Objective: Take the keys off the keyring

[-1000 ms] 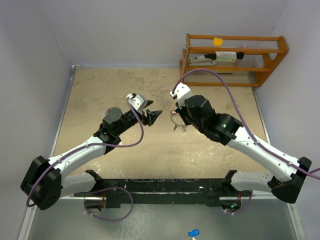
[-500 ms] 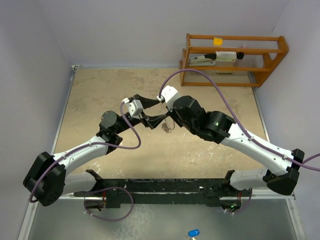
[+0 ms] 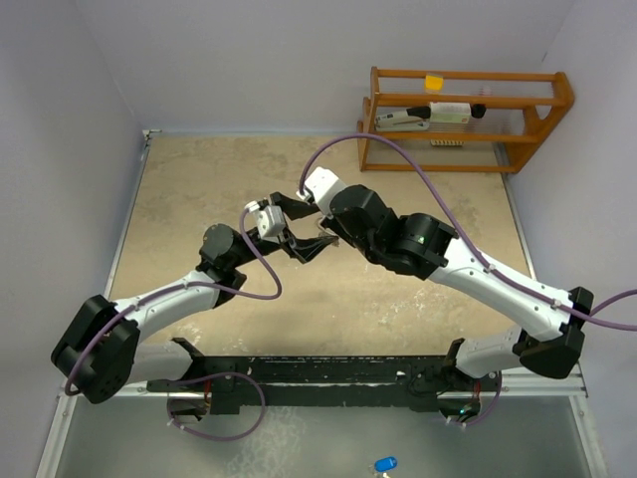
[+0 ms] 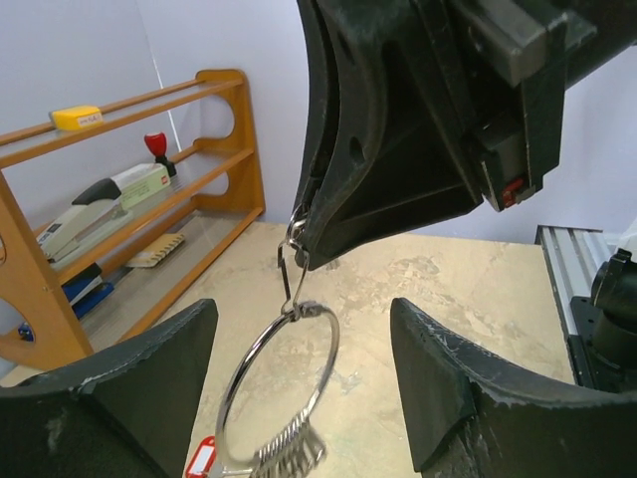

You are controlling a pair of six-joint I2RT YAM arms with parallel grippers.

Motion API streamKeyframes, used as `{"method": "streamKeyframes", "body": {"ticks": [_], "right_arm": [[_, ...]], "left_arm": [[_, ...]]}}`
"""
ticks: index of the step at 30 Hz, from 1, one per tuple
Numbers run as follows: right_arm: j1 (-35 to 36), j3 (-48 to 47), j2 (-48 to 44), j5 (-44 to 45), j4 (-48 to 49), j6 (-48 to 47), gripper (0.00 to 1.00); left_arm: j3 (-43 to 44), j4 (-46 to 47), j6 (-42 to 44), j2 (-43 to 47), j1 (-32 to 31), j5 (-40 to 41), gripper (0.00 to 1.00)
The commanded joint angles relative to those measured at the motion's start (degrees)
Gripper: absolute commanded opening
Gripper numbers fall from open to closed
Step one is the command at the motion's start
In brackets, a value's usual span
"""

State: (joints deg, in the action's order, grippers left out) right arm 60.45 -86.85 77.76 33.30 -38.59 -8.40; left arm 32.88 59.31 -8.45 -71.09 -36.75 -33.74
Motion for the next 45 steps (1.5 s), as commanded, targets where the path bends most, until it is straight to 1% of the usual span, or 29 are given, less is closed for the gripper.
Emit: {"method": "streamKeyframes", "body": {"ticks": [1,9,14,16,19,20,24,26,28,30,35,45], "right_arm": [[1.0,-4.3,0.3,3.8,-1.8,-2.6,0.00],[3.2,-8.3,2.9,7.3,-4.9,-4.8,0.00],[4.2,-9.4,4.2,8.4,-5.4,-5.5,0.00],[4.4,-9.3,4.1,8.3,-5.1,-5.5,0.00],[4.6,-8.9,3.7,8.0,-4.5,-5.4,0.00],[4.6,-8.9,3.6,8.0,-4.5,-5.4,0.00],[4.7,-8.9,3.5,8.2,-4.7,-5.3,0.00],[4.8,-8.9,3.5,8.3,-4.8,-5.3,0.00],[4.9,-8.7,3.4,8.5,-4.6,-5.4,0.00],[5.1,-8.4,3.2,8.7,-4.0,-5.5,0.00],[5.2,-8.1,2.9,8.8,-3.6,-5.5,0.00],[5.6,-7.8,2.9,8.9,-3.4,-5.3,0.00]], "left_arm": [[-0.5,7.9,-2.9,-1.1,0.2,-1.7,0.68],[-0.5,13.8,-5.8,-5.0,0.3,-1.2,0.69],[-1.0,22.0,-10.0,-8.0,0.3,-0.8,0.68],[-1.1,24.8,-11.8,-8.9,0.3,-1.1,0.65],[-1.1,27.1,-13.5,-9.7,0.3,-1.5,0.55],[-1.0,27.5,-13.7,-9.8,0.3,-1.6,0.53],[-0.7,28.0,-14.2,-10.0,0.3,-1.9,0.52],[-0.6,28.1,-14.3,-10.4,0.3,-2.1,0.49],[-0.5,28.6,-14.9,-10.9,0.3,-2.2,0.43],[-0.3,29.3,-15.5,-11.6,0.3,-2.7,0.40],[-0.3,31.4,-17.0,-13.1,0.3,-3.3,0.37],[0.1,32.3,-17.5,-13.8,0.3,-2.8,0.32]]}}
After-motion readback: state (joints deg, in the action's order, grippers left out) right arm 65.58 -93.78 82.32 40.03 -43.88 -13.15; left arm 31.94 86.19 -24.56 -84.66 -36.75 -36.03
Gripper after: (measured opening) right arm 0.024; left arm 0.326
